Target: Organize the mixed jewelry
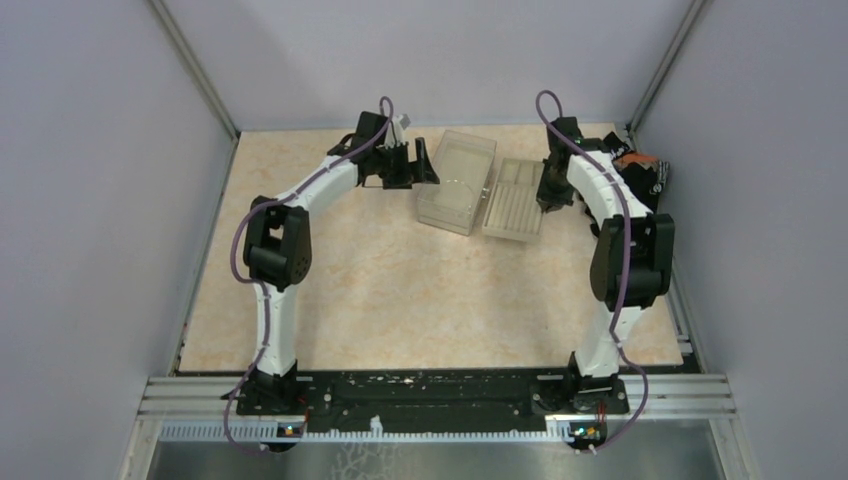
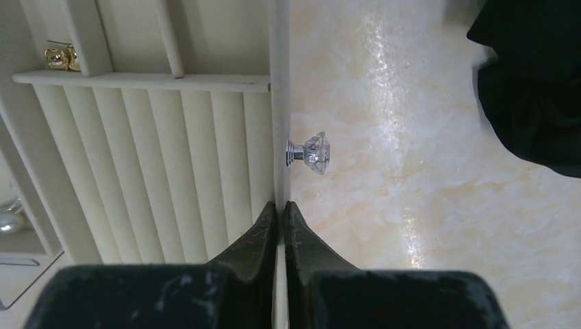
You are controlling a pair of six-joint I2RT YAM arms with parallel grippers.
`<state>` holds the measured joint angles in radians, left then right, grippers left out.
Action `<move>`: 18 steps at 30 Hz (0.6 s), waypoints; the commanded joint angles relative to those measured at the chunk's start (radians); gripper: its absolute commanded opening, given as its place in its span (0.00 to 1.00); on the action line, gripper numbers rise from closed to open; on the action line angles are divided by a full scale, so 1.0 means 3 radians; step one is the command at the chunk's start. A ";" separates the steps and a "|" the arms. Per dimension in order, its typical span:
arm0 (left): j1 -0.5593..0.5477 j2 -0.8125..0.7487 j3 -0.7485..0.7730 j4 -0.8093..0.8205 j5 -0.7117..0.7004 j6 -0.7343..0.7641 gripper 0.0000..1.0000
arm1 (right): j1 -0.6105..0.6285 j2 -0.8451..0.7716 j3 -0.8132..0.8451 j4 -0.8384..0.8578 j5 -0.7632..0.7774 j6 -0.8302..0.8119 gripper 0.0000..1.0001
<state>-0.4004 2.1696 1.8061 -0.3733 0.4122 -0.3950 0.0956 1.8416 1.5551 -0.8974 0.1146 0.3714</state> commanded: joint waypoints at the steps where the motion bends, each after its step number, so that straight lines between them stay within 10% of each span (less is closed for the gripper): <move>1: -0.0041 0.0078 0.0160 0.0070 0.0121 -0.0017 0.99 | 0.0039 0.0077 0.0328 0.0062 -0.0062 0.0066 0.00; 18: -0.0046 0.0253 0.0350 -0.0008 0.0212 -0.0008 0.99 | 0.0134 0.0384 0.0760 0.0062 -0.0133 0.0076 0.00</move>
<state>-0.4099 2.2215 1.8717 -0.3737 0.4507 -0.4000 0.1192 1.9461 1.7157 -0.9062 0.0921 0.3862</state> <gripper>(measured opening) 0.987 0.011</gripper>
